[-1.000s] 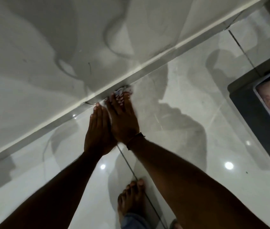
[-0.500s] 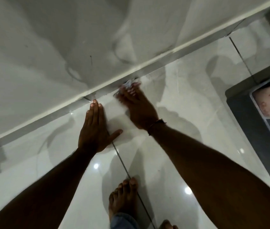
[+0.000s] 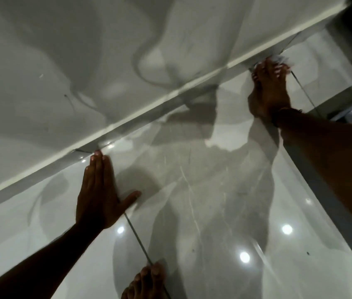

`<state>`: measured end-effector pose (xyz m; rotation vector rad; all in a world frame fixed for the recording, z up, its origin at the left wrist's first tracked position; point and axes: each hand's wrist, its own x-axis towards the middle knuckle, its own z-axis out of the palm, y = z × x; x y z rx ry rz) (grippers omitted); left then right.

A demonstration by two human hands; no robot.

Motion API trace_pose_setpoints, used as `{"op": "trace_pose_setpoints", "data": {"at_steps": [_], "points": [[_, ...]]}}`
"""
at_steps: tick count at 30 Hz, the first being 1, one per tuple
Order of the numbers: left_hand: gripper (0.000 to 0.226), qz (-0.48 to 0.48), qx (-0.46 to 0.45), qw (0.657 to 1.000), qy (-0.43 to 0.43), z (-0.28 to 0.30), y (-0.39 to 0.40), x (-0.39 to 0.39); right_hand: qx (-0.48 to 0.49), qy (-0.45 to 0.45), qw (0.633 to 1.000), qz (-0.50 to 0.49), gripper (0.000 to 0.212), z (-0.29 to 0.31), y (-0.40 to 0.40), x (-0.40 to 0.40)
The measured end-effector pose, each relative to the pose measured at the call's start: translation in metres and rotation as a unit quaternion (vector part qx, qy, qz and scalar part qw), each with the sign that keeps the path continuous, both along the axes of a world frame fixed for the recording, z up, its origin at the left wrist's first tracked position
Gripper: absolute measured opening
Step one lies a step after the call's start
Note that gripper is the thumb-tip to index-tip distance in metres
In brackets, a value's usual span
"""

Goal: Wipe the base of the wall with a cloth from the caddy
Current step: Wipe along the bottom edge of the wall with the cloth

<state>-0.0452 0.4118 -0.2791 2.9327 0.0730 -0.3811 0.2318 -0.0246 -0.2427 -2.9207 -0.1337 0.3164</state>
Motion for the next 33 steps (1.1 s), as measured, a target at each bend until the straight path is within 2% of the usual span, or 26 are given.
{"op": "trace_pose_setpoints", "data": {"at_steps": [4, 7, 10, 14, 17, 19, 22, 26, 28, 31, 33], "points": [[0.129, 0.008, 0.012, 1.0, 0.001, -0.005, 0.001, 0.0, -0.057, 0.022, 0.998, -0.017, 0.076, 0.005, -0.027, 0.017], [0.129, 0.011, 0.014, 1.0, -0.001, -0.007, 0.001, -0.002, -0.056, -0.02, 0.998, -0.037, 0.064, -0.001, -0.024, 0.017], [0.129, 0.01, 0.012, 1.0, 0.002, -0.004, 0.0, -0.001, -0.06, -0.023, 0.997, -0.036, 0.061, -0.008, -0.004, 0.002], [0.128, 0.005, 0.009, 1.0, 0.004, 0.003, -0.001, -0.002, -0.035, -0.046, 0.998, 0.034, 0.058, -0.015, 0.061, -0.049], [0.128, 0.004, 0.01, 1.0, 0.009, 0.005, -0.002, 0.0, 0.019, -0.072, 0.995, 0.064, 0.056, -0.017, 0.128, -0.095], [0.128, 0.002, 0.01, 1.0, 0.004, 0.005, -0.001, 0.0, 0.026, -0.032, 0.996, 0.081, 0.058, -0.017, 0.177, -0.127], [0.128, -0.007, 0.005, 1.0, -0.005, 0.003, 0.0, 0.0, 0.091, -0.02, 0.993, 0.075, 0.057, -0.014, 0.242, -0.17], [0.122, -0.016, 0.018, 1.0, -0.015, 0.002, 0.002, -0.003, 0.121, 0.023, 0.99, 0.074, 0.066, -0.009, 0.296, -0.206], [0.112, -0.01, 0.015, 0.999, -0.028, 0.003, 0.0, -0.006, 0.129, 0.045, 0.986, 0.096, 0.065, -0.008, 0.31, -0.215], [0.094, -0.012, 0.045, 0.998, -0.036, 0.006, -0.001, -0.009, 0.092, 0.052, 0.972, 0.211, 0.058, -0.014, 0.322, -0.22], [0.092, -0.007, 0.052, 0.998, -0.034, 0.008, -0.002, -0.01, 0.064, 0.057, 0.959, 0.269, 0.058, -0.02, 0.325, -0.22]]}}
